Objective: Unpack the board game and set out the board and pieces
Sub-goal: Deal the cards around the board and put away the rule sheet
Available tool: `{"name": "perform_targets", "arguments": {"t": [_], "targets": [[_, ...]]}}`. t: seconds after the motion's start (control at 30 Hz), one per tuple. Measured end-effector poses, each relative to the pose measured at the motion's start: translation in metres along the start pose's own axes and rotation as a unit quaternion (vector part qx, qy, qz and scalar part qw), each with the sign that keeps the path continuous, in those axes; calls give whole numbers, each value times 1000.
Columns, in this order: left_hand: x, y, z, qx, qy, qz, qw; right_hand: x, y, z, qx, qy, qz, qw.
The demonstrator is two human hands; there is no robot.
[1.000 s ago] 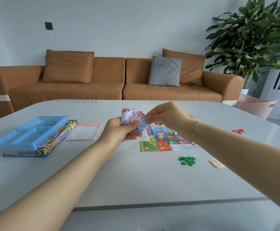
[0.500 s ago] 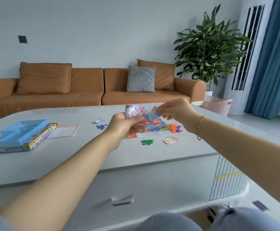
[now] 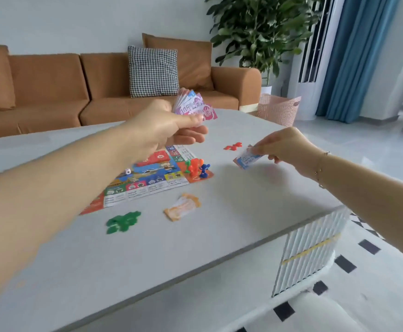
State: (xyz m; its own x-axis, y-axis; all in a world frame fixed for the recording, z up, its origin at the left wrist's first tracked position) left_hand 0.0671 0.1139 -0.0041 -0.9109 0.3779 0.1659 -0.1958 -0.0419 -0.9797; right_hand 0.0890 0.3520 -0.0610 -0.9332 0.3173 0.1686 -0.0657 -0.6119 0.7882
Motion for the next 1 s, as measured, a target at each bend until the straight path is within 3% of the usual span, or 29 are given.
{"name": "perform_targets", "arguments": {"t": [0.17, 0.3, 0.43, 0.53, 0.7, 0.77, 0.9, 1.0], "targets": [[96, 15, -27, 74, 67, -17, 995, 54, -19, 3, -154, 81, 65, 982], [152, 30, -50, 59, 99, -5, 993, 67, -31, 2, -130, 86, 68, 985], [174, 38, -59, 56, 110, 57, 991, 61, -34, 0, -128, 70, 64, 987], [173, 37, -64, -6, 96, 137, 986, 55, -29, -3, -137, 60, 57, 987], [152, 13, -61, -62, 38, 254, 964, 68, -18, 0, -127, 109, -75, 983], [131, -1, -62, -78, 11, 306, 949, 71, -7, 10, -71, 111, -128, 983], [99, -50, -64, -105, -62, 398, 909, 71, 53, 53, 197, 134, -224, 945], [95, -101, -79, -146, -97, 423, 889, 78, 101, 97, 227, 196, -220, 928]]}}
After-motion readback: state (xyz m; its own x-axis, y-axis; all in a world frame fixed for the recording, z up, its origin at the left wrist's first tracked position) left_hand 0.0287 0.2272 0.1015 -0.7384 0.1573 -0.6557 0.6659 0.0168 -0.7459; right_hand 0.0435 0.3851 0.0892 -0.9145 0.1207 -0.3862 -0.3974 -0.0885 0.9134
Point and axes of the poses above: each hand's wrist, its own x-axis towards the middle knuckle, its own z-axis out of the back of the hand, y = z × x, the point moved 2 cm from there along x, towards the middle knuckle, and after that the axes turned 6 degrees about -x, right-handed, at the moved point
